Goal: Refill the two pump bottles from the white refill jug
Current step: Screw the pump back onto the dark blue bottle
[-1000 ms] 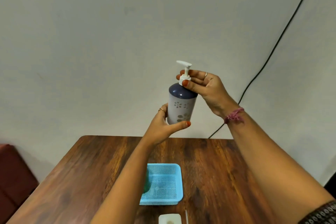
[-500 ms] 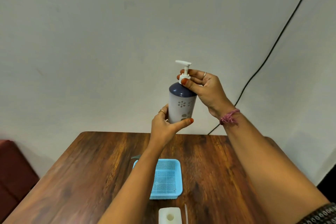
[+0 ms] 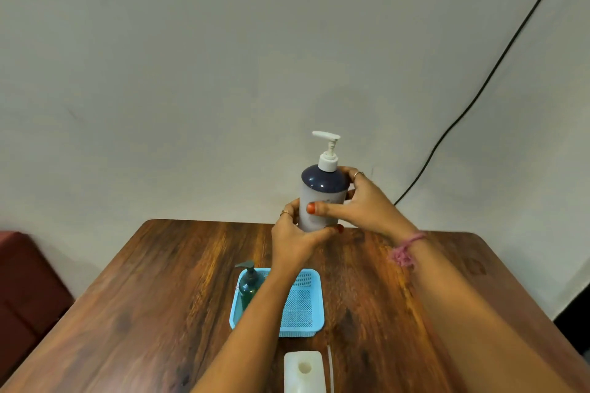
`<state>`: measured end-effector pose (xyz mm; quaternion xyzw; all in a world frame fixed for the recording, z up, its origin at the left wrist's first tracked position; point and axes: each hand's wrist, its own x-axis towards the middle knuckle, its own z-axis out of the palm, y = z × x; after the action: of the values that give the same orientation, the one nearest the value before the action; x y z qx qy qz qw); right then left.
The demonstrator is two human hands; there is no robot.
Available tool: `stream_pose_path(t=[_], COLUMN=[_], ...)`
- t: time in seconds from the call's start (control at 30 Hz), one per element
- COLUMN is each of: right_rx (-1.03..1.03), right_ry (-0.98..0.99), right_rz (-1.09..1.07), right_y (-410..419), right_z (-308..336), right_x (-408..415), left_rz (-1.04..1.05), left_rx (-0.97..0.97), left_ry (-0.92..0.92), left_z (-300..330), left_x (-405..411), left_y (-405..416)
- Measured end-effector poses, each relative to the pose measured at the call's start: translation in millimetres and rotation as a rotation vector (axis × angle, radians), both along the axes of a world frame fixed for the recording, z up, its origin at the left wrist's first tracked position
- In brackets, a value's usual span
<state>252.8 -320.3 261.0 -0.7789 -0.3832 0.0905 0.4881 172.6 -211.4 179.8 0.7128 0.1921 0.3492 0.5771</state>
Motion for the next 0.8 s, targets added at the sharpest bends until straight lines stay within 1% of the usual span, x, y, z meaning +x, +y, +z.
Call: stream_pose_path(t=[0.13, 0.27, 0.33, 0.43, 0.53, 0.67, 0.8], right_rx=[0.044, 0.000, -0.024, -0.096, -0.169, -0.271, -0.353], right_ry=[0.002, 0.014, 0.042, 0.063, 0.080, 0.091, 0.123], right_rz=[-0.049, -0.071, -0.079, -0.087, -0.095, -0.090, -0.103], right_y=[7.7, 18.7, 24.3, 33.1, 44.0, 52.8, 60.4], right_z=[-22.6, -48.2, -65.2, -91.6, -120.2, -164.0, -203.5], right_x=[-5.3, -9.2, -10.9, -12.0, -11.5, -13.1, -11.5], left_rz=[-0.005, -0.039, -0.066, -0.052, -0.050, -0.115, -0.108], left_rx=[-0.034, -0.011, -0.021, -0.041, -0.114, -0.187, -0.237], left_ry=[0.063, 0.188, 0.217, 0.305, 0.380, 0.433, 0.480], left_z=[-18.3, -38.7, -51.6, -72.0, -98.2, -124.9, -146.7], left_x=[-0.5, -8.6, -17.1, -37.1, -56.5, -78.5, -89.3], left_y=[0.9, 9.5, 14.4, 21.3, 31.2, 37.7, 38.7])
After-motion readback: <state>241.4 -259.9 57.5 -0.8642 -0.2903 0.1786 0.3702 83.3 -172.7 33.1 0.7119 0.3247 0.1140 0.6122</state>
